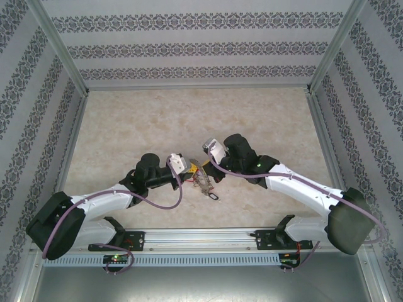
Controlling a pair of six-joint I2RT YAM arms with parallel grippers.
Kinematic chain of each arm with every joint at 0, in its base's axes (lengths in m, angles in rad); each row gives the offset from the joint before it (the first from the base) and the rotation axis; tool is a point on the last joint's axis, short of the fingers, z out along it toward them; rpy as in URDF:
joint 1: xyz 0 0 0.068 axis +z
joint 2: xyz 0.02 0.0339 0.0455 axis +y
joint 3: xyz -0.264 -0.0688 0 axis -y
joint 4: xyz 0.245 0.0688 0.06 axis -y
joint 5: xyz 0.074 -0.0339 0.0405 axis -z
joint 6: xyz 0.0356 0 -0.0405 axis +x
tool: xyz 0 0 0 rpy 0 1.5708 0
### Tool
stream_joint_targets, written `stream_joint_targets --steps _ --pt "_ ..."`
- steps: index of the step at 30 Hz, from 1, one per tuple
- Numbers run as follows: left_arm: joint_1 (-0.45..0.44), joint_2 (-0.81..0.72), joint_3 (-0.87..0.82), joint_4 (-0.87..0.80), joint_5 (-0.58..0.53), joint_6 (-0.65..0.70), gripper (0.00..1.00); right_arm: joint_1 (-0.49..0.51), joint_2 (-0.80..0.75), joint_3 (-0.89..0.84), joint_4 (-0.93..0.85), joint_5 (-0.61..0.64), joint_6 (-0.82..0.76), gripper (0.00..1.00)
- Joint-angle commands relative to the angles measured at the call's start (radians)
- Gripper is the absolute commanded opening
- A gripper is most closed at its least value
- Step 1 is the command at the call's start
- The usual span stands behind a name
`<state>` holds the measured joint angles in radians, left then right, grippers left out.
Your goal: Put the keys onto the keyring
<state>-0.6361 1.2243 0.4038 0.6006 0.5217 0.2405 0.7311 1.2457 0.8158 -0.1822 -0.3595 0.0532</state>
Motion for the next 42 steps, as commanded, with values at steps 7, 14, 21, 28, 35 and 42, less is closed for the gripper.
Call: stream_joint_targets --steps 7,14,21,28,35,42 --pt "-0.011 0.03 0.008 0.015 -0.001 -0.022 0.23 0.025 -0.035 0.037 -0.027 0.035 -0.033 0.0" --pt "-0.011 -0.018 0.016 -0.034 0.018 -0.015 0.33 0.033 -0.031 0.044 -0.031 0.042 -0.036 0.0" --pt "-0.014 -0.1 0.01 -0.112 0.03 -0.006 0.34 0.034 -0.037 0.051 -0.035 0.053 -0.037 0.0" --pt "-0.038 -0.114 0.024 -0.123 0.022 -0.065 0.35 0.035 -0.054 0.049 -0.037 0.051 -0.033 0.0" --pt "-0.079 -0.032 0.034 -0.034 -0.067 -0.123 0.37 0.035 -0.055 0.049 -0.039 0.05 -0.039 0.0" --pt "-0.099 0.016 0.064 -0.009 -0.061 -0.1 0.38 0.035 -0.057 0.048 -0.038 0.055 -0.038 0.0"
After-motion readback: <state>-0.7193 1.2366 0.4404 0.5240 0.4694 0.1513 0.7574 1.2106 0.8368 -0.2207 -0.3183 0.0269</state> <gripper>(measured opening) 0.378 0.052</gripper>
